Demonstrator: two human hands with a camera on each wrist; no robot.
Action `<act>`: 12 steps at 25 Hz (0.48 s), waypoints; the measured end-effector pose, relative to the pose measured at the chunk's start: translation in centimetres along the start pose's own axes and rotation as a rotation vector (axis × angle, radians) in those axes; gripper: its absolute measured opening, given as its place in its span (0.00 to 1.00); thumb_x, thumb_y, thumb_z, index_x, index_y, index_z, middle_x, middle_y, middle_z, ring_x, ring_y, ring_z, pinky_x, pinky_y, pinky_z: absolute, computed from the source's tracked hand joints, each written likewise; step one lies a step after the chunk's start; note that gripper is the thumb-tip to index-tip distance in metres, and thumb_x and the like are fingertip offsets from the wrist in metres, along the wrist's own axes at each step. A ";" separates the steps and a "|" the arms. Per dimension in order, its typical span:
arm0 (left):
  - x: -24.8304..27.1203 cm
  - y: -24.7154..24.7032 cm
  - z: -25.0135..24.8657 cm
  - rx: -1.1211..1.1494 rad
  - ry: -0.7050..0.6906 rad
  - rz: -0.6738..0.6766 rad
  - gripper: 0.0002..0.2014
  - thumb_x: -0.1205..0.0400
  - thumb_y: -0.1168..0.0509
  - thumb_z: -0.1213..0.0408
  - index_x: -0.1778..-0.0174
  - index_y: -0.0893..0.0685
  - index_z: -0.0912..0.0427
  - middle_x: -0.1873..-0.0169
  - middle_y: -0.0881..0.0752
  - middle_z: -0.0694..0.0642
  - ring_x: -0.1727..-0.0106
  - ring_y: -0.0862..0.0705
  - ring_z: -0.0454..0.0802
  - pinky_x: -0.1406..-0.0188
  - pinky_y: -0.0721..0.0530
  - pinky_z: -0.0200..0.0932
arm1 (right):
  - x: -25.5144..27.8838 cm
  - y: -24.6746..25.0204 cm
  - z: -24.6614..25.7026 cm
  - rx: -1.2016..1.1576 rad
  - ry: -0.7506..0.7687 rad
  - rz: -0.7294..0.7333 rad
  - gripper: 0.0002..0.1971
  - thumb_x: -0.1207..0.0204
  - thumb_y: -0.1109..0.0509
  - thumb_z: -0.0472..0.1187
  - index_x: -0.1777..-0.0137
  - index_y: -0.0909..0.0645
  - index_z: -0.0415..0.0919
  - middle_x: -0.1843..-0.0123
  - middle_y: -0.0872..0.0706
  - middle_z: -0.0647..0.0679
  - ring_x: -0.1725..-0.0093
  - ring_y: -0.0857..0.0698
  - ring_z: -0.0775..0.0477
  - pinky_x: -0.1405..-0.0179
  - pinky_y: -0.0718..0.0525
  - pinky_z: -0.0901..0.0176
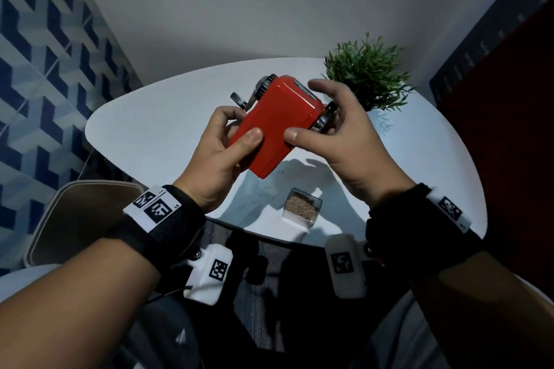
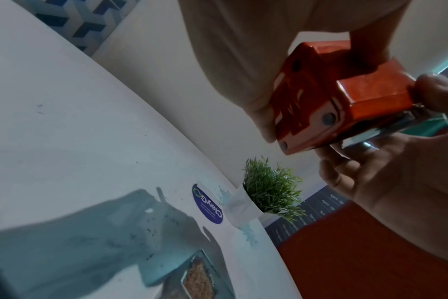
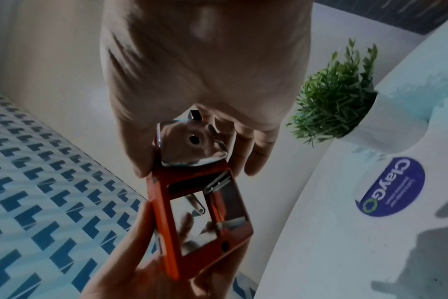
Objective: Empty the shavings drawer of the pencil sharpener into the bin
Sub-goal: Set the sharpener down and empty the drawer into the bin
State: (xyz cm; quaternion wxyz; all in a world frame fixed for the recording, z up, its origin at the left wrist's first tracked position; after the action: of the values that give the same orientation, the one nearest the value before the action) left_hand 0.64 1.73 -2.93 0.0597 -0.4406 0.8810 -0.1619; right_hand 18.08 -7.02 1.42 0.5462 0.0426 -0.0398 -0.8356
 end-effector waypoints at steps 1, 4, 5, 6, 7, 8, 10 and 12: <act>-0.2 0.1 0.2 -0.019 0.010 0.012 0.19 0.25 0.26 0.58 0.43 0.24 0.53 0.46 0.19 0.69 0.48 0.20 0.65 0.46 0.23 0.68 | -0.1 0.2 -0.2 0.041 -0.002 0.006 0.43 0.41 0.10 0.42 0.24 0.22 0.46 0.45 0.07 0.42 0.51 0.06 0.53 0.38 0.07 0.49; -0.7 0.2 0.7 -0.182 0.029 0.023 0.16 0.20 0.27 0.60 0.39 0.21 0.52 0.42 0.13 0.59 0.48 0.12 0.53 0.46 0.15 0.52 | -0.4 0.8 -1.3 0.144 -0.019 -0.033 0.42 0.41 0.08 0.41 0.25 0.18 0.46 0.45 0.06 0.45 0.49 0.06 0.51 0.38 0.06 0.48; -1.0 0.3 0.8 -0.307 0.021 0.017 0.16 0.19 0.27 0.61 0.37 0.20 0.52 0.40 0.13 0.53 0.46 0.11 0.45 0.45 0.14 0.46 | -0.7 1.3 -1.8 0.162 -0.031 -0.067 0.42 0.40 0.07 0.40 0.24 0.18 0.45 0.43 0.07 0.47 0.47 0.06 0.50 0.37 0.07 0.50; -1.3 0.6 1.1 -0.438 0.019 0.002 0.16 0.18 0.26 0.60 0.36 0.19 0.51 0.37 0.13 0.49 0.44 0.10 0.39 0.42 0.15 0.44 | -1.1 2.0 -2.6 0.185 -0.055 -0.112 0.42 0.40 0.07 0.39 0.23 0.18 0.46 0.42 0.08 0.50 0.44 0.07 0.50 0.36 0.08 0.51; -1.4 0.9 1.4 -0.544 0.031 -0.015 0.14 0.18 0.25 0.58 0.37 0.17 0.48 0.36 0.13 0.46 0.41 0.10 0.39 0.39 0.15 0.44 | -1.4 2.8 -3.6 0.216 -0.089 -0.161 0.43 0.40 0.08 0.40 0.22 0.19 0.46 0.41 0.10 0.52 0.43 0.07 0.49 0.35 0.09 0.51; -1.4 1.2 1.6 -0.608 0.054 -0.022 0.12 0.20 0.25 0.56 0.41 0.15 0.44 0.37 0.12 0.43 0.39 0.10 0.40 0.38 0.15 0.45 | -1.8 3.7 -4.7 0.251 -0.123 -0.208 0.44 0.41 0.08 0.42 0.22 0.20 0.48 0.40 0.10 0.52 0.42 0.08 0.48 0.34 0.09 0.48; -1.3 1.8 1.8 -0.687 0.090 -0.007 0.07 0.20 0.24 0.56 0.47 0.12 0.45 0.42 0.09 0.43 0.44 0.09 0.41 0.44 0.15 0.43 | -2.3 5.5 -7.0 0.322 -0.191 -0.281 0.45 0.44 0.09 0.46 0.23 0.20 0.50 0.37 0.10 0.50 0.41 0.08 0.45 0.33 0.10 0.42; -1.0 1.9 1.9 -0.815 0.099 0.025 0.05 0.19 0.25 0.57 0.48 0.11 0.49 0.49 0.07 0.43 0.50 0.08 0.38 0.55 0.18 0.32 | -2.2 6.5 -9.1 0.403 -0.255 -0.314 0.43 0.42 0.10 0.45 0.24 0.20 0.51 0.39 0.11 0.52 0.41 0.09 0.44 0.33 0.10 0.43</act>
State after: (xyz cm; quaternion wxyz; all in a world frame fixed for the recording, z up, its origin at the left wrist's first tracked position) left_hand 0.29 3.17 -5.37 -0.1605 -0.4090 0.8800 0.1802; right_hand 25.94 -7.81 -6.81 0.3813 0.0504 -0.2663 -0.8838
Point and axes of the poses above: each hand's wrist, its own x-axis away from the middle knuckle, its own y-axis out of the back of the hand, z = x × y, the point moved 3 cm from there along -x, towards the middle knuckle
